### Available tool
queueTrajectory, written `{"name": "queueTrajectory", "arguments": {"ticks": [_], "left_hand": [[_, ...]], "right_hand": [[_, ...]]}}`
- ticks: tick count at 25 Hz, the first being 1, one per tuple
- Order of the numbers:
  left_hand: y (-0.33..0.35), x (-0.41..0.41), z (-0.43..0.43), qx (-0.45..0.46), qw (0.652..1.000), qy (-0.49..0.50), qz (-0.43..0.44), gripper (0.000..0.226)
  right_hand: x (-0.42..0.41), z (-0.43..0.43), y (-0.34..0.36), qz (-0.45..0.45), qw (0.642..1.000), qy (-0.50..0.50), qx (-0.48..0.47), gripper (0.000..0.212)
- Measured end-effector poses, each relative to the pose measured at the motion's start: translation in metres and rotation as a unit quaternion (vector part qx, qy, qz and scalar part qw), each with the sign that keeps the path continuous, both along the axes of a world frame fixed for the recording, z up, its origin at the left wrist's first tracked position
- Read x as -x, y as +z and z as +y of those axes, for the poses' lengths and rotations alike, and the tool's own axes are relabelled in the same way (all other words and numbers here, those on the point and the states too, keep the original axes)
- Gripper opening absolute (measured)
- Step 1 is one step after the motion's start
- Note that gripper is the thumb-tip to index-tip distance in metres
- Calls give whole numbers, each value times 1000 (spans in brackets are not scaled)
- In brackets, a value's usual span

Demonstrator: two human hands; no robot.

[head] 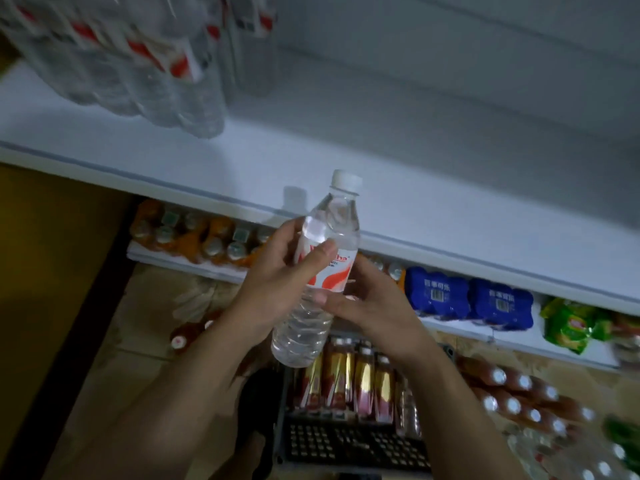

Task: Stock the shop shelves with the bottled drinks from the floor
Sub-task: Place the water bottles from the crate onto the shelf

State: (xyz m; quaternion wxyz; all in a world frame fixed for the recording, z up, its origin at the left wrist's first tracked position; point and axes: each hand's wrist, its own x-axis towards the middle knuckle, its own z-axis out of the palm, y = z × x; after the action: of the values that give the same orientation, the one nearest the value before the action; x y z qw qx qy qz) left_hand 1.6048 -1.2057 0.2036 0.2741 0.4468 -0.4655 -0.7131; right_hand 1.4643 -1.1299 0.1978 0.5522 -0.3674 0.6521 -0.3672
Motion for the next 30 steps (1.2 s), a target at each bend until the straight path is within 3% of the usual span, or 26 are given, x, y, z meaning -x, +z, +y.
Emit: {"name": "queueTrajectory", "arguments": {"ticks": [3,8,12,17,24,30], "left_hand": [[13,-11,-35,44,998,-41,9,58],[27,-26,-88,101,994,-42,10,59],[32,-32,-127,182,980,-4,-83,61],[31,-54,-151,180,976,38,-115,55],[16,-62,-159,147,986,44,-64,50],[-1,-65,-156,149,985,54,-70,46]], "right_hand": [[0,-41,17,-12,1000,21,7,50],[-8,-110,39,40,997,46,41,57],[-21,-162,43,56,996,-28,71,57],[-39,-227,51,140,975,-86,149,64],[-43,-290,30,128,974,-149,111,63],[-48,-308,22,157,969,-153,113,64]]}}
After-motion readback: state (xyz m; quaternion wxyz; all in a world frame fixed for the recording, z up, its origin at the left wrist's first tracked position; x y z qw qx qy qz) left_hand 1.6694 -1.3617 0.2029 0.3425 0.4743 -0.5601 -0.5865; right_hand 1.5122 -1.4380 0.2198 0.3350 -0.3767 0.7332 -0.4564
